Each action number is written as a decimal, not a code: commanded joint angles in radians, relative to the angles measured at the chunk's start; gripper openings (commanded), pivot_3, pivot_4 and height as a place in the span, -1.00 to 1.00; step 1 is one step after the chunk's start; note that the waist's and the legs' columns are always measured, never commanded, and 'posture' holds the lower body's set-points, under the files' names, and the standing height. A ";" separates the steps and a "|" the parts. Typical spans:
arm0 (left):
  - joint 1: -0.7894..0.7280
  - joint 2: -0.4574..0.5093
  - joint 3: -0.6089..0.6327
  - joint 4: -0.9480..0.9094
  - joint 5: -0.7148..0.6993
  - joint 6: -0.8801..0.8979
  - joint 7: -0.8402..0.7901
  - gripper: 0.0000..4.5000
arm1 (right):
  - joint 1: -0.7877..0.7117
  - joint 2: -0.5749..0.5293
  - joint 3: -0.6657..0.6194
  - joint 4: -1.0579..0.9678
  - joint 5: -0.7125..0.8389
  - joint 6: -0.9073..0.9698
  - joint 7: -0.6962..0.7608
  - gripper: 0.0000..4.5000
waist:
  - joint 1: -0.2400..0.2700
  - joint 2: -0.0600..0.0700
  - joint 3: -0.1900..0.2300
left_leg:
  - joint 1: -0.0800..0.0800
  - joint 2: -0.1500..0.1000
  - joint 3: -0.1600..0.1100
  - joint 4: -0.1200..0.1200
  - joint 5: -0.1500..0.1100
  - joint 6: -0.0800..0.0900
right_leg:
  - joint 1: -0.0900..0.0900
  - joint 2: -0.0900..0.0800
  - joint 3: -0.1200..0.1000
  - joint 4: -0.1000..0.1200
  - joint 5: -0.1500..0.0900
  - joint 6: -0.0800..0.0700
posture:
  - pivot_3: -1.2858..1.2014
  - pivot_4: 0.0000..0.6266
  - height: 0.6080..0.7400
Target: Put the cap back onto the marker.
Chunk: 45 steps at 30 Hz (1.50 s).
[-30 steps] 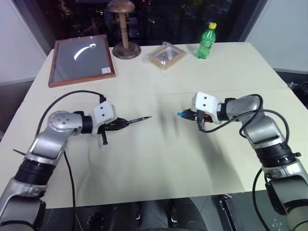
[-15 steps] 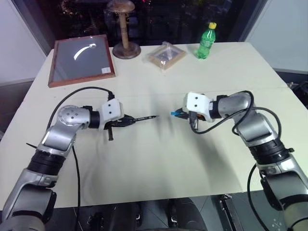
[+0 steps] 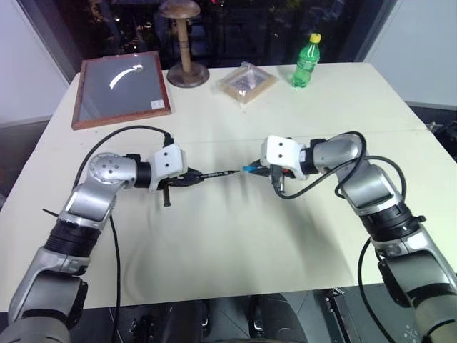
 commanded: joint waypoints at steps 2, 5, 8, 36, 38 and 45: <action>-0.022 -0.005 0.003 -0.032 0.005 -0.015 0.000 -1.00 | -0.020 0.000 -0.005 -0.038 0.006 -0.003 0.003 -0.99 | 0.000 0.000 0.000 | 0.000 0.000 0.000 0.000 0.000 0.000 | 0.000 0.000 0.000 0.000 0.000 0.000 | 0.03 -0.52 1.00; -0.017 -0.010 0.002 -0.036 0.008 -0.018 0.001 -1.00 | -0.020 0.000 -0.004 -0.039 0.008 0.000 0.003 -0.99 | 0.000 0.000 0.000 | 0.000 0.000 0.000 0.000 0.000 0.000 | 0.000 0.000 0.000 0.000 0.000 0.000 | 0.03 -0.52 1.00; -0.012 -0.013 0.003 -0.040 0.009 -0.019 0.000 -1.00 | -0.021 0.002 -0.004 -0.039 0.010 0.002 0.002 -0.99 | 0.000 0.000 0.000 | 0.000 0.000 0.000 0.000 0.000 0.000 | 0.000 0.000 0.000 0.000 0.000 0.000 | 0.03 -0.52 1.00; -0.015 -0.026 -0.011 -0.029 0.020 -0.091 -0.032 -1.00 | -0.042 0.025 0.004 -0.091 0.060 0.065 0.076 -0.99 | 0.000 0.000 0.000 | 0.000 0.000 0.000 0.000 0.000 0.000 | 0.000 0.000 0.000 0.000 0.000 0.000 | 0.03 -0.52 1.00; -0.015 -0.028 -0.010 -0.026 0.019 -0.096 -0.033 -1.00 | -0.044 0.028 0.004 -0.100 0.067 0.075 0.084 -0.99 | 0.000 0.000 0.000 | 0.000 0.000 0.000 0.000 0.000 0.000 | 0.000 0.000 0.000 0.001 0.000 0.000 | 0.03 -0.52 1.00; -0.022 -0.035 -0.009 -0.013 0.020 -0.112 -0.032 -1.00 | -0.052 0.035 0.003 -0.121 0.085 0.106 0.108 -0.99 | 0.001 0.000 0.000 | 0.000 0.000 0.000 0.000 0.000 0.000 | 0.000 0.000 0.000 0.001 0.000 0.000 | 0.03 -0.52 1.00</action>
